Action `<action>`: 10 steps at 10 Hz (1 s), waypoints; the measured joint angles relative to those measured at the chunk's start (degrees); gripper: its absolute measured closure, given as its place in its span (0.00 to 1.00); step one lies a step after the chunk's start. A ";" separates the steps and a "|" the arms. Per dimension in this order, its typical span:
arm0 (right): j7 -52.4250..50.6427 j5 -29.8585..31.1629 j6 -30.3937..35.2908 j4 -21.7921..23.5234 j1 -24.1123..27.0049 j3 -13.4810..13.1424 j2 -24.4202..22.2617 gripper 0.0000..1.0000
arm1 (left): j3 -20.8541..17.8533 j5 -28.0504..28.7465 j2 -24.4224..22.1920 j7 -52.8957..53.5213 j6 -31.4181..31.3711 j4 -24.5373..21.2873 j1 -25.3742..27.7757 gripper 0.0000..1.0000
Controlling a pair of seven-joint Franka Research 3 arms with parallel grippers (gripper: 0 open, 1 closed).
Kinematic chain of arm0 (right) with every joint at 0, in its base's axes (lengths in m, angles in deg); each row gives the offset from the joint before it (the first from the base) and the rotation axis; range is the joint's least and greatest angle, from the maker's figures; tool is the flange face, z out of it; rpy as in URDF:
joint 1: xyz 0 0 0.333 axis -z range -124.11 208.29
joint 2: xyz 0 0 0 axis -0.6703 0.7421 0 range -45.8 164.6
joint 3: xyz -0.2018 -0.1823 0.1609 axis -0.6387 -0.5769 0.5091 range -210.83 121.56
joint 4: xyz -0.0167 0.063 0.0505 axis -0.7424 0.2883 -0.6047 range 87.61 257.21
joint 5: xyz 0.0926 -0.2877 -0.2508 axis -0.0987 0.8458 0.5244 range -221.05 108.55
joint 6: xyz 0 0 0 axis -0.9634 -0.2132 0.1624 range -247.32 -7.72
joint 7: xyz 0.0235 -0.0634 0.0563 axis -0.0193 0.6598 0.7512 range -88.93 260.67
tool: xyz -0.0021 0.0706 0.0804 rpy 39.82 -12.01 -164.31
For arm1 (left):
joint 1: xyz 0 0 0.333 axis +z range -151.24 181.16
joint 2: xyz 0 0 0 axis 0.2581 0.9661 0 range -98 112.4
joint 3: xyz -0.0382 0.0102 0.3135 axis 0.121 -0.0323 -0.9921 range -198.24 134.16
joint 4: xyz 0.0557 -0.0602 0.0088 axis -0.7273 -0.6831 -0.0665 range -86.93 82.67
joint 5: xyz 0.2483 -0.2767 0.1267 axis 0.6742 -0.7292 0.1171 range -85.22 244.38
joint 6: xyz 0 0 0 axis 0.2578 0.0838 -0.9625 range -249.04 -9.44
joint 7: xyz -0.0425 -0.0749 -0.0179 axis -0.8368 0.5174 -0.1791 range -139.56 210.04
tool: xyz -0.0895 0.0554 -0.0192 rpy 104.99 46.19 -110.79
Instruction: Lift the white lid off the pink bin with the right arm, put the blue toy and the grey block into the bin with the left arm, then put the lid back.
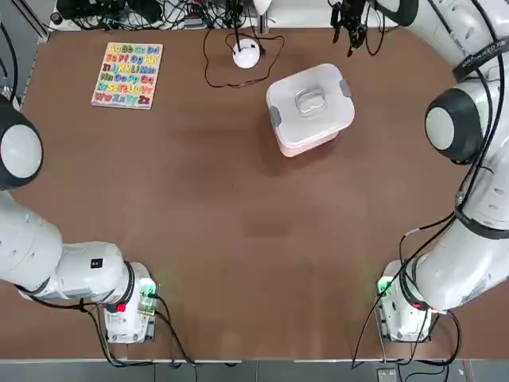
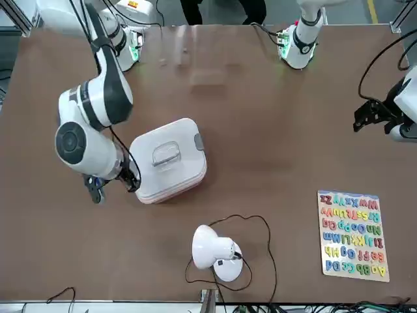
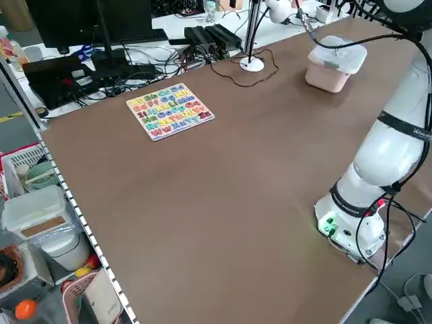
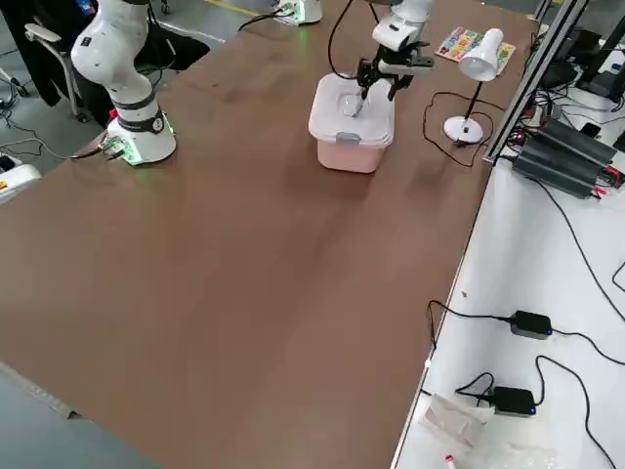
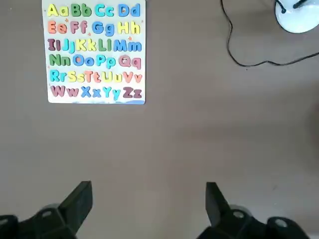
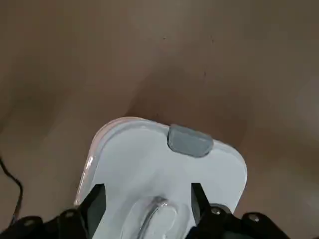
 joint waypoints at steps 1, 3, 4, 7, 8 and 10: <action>-7.41 1.75 0.10 -0.45 1.26 -0.08 0.00 0.22 | 0.00 0.00 0.00 0.00 0.00 0.00 0.00 0.00; -23.63 5.91 1.86 -0.91 3.86 -0.26 0.01 0.22 | 0.00 0.00 0.00 0.00 0.00 0.00 -0.01 0.00; -32.89 6.62 2.32 -1.01 5.95 -0.37 0.01 0.22 | 0.03 0.00 0.00 0.00 0.00 0.00 -0.05 0.00; -54.69 7.70 4.05 -2.14 15.19 -0.35 -1.30 0.22 | 0.21 0.00 0.00 0.00 -0.01 0.01 -0.09 0.00; -57.33 7.87 5.99 -2.25 17.44 -0.05 -3.37 0.22 | 0.20 0.00 0.01 0.00 -0.01 0.01 -0.07 0.00; -58.60 7.93 9.35 -1.32 21.67 2.21 -9.69 0.12 | 0.19 0.00 0.04 0.00 -0.01 0.01 -0.07 0.00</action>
